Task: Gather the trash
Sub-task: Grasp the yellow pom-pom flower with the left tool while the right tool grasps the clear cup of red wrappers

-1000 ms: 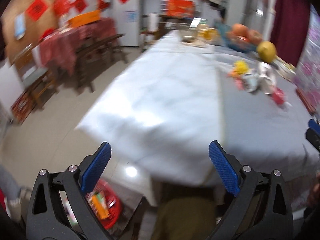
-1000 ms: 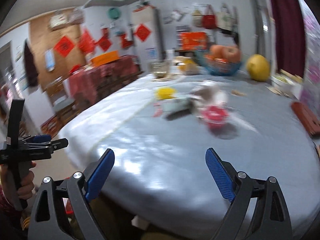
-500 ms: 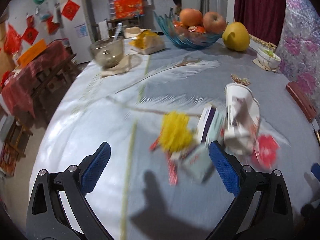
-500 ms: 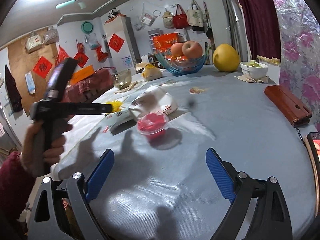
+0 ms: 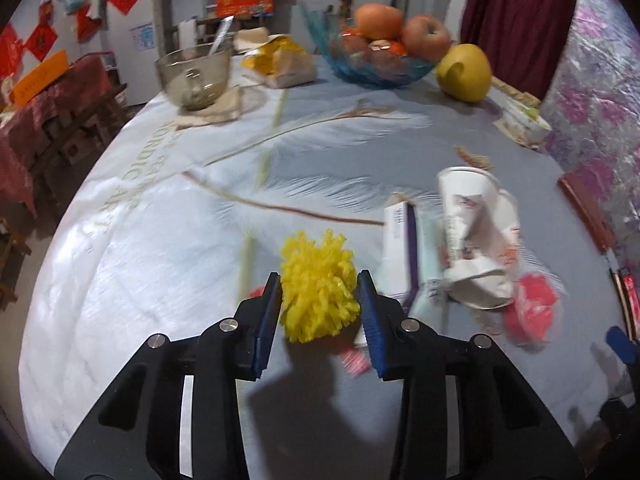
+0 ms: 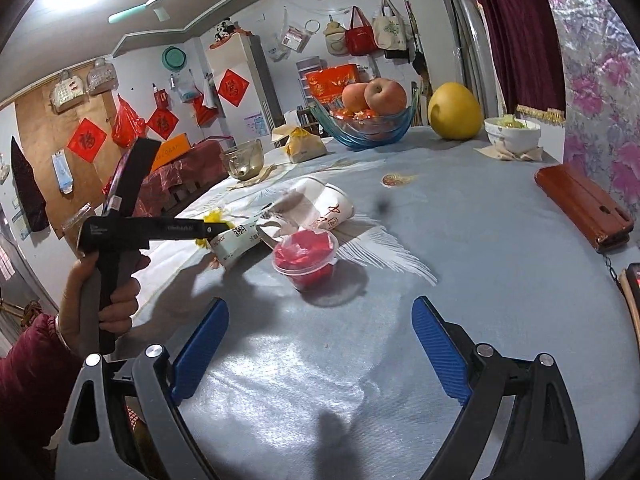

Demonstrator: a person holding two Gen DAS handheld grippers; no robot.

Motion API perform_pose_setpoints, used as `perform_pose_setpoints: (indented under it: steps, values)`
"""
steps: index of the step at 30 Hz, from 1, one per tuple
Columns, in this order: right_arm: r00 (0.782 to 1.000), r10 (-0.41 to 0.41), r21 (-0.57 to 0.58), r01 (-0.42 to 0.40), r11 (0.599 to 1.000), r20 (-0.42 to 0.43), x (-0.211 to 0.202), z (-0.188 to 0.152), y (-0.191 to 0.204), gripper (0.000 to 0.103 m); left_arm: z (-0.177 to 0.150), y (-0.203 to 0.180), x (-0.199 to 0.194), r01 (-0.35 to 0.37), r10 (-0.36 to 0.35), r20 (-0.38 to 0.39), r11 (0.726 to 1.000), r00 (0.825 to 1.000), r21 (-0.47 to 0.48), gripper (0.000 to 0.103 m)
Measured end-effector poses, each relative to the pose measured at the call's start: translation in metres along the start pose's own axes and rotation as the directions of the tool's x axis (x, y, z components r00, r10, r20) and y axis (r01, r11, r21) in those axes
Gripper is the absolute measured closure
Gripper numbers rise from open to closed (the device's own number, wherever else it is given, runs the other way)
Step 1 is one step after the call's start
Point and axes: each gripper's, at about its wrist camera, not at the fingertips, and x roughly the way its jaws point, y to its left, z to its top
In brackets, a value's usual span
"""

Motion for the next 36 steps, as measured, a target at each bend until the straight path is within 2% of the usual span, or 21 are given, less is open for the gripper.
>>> perform_pose_setpoints:
  steps: [3, 5, 7, 9, 10, 11, 12, 14, 15, 17, 21, 24, 25, 26, 30, 36]
  values:
    - [1.0, -0.002, -0.012, 0.002, 1.0, 0.004, 0.002, 0.004, 0.004, 0.012, 0.003, 0.005, 0.002, 0.009, -0.009, 0.0, 1.0, 1.0, -0.016, 0.063]
    - [1.0, -0.001, -0.011, 0.001, 1.0, 0.003, 0.005, 0.007, 0.006, 0.012, 0.008, -0.001, 0.004, 0.02, -0.02, 0.006, 1.0, 1.0, -0.004, 0.057]
    - [1.0, 0.005, -0.006, -0.005, 1.0, 0.0, 0.01, 0.011, 0.007, 0.012, 0.011, -0.008, 0.007, 0.024, -0.024, 0.017, 1.0, 1.0, 0.014, 0.057]
    - [1.0, 0.008, -0.007, -0.009, 1.0, -0.015, 0.017, 0.014, 0.01, 0.012, 0.009, -0.008, 0.011, 0.013, -0.014, 0.026, 1.0, 1.0, 0.01, 0.059]
    - [1.0, 0.004, -0.011, -0.004, 1.0, -0.026, 0.021, 0.016, 0.011, 0.012, 0.007, -0.005, 0.012, 0.016, -0.016, 0.03, 1.0, 0.999, -0.003, 0.069]
    - [0.999, -0.004, -0.023, 0.003, 1.0, -0.041, 0.026, 0.018, 0.014, 0.012, 0.007, -0.001, 0.011, 0.027, -0.026, 0.032, 1.0, 0.999, -0.015, 0.07]
    - [0.999, -0.009, -0.038, 0.007, 0.999, -0.052, 0.031, 0.02, 0.017, 0.012, 0.006, 0.006, 0.006, 0.055, -0.053, 0.05, 0.998, 0.997, -0.037, 0.07]
    - [0.996, -0.035, -0.087, 0.028, 0.996, -0.079, 0.042, 0.026, 0.025, 0.012, 0.005, 0.014, -0.001, 0.053, -0.049, 0.084, 0.997, 0.995, -0.049, 0.07]
    - [0.995, -0.047, -0.104, 0.038, 0.994, -0.086, 0.046, 0.029, 0.028, 0.012, 0.004, 0.018, -0.001, 0.049, -0.044, 0.089, 0.997, 0.995, -0.06, 0.07]
    - [0.99, -0.077, -0.144, 0.06, 0.988, -0.115, 0.061, 0.035, 0.035, 0.012, 0.004, 0.03, 0.002, 0.105, -0.098, 0.074, 0.988, 0.993, -0.109, 0.07]
    - [0.979, -0.113, -0.179, 0.083, 0.98, -0.167, 0.087, 0.041, 0.043, 0.013, 0.004, 0.033, 0.001, 0.152, -0.143, 0.08, 0.98, 0.986, -0.126, 0.07]
    - [0.97, -0.144, -0.209, 0.102, 0.973, -0.195, 0.1, 0.042, 0.047, 0.027, 0.002, 0.031, -0.001, 0.174, -0.164, 0.093, 0.978, 0.982, -0.113, 0.07]
    - [0.966, -0.156, -0.218, 0.11, 0.97, -0.205, 0.104, 0.041, 0.048, 0.042, 0.002, 0.03, -0.003, 0.179, -0.169, 0.099, 0.978, 0.981, -0.108, 0.07]
    - [0.963, -0.168, -0.227, 0.119, 0.967, -0.211, 0.107, 0.04, 0.049, 0.046, 0.002, 0.03, -0.004, 0.183, -0.173, 0.104, 0.977, 0.979, -0.105, 0.07]
    - [0.975, -0.166, -0.227, 0.131, 0.965, -0.145, 0.095, 0.041, 0.052, 0.046, 0.001, 0.031, -0.009, 0.203, -0.188, 0.133, 0.974, 0.973, -0.106, 0.07]
    - [0.992, -0.114, -0.154, 0.105, 0.983, -0.054, 0.058, 0.033, 0.046, 0.046, -0.005, 0.039, -0.025, 0.239, -0.212, 0.193, 0.963, 0.958, -0.124, 0.07]
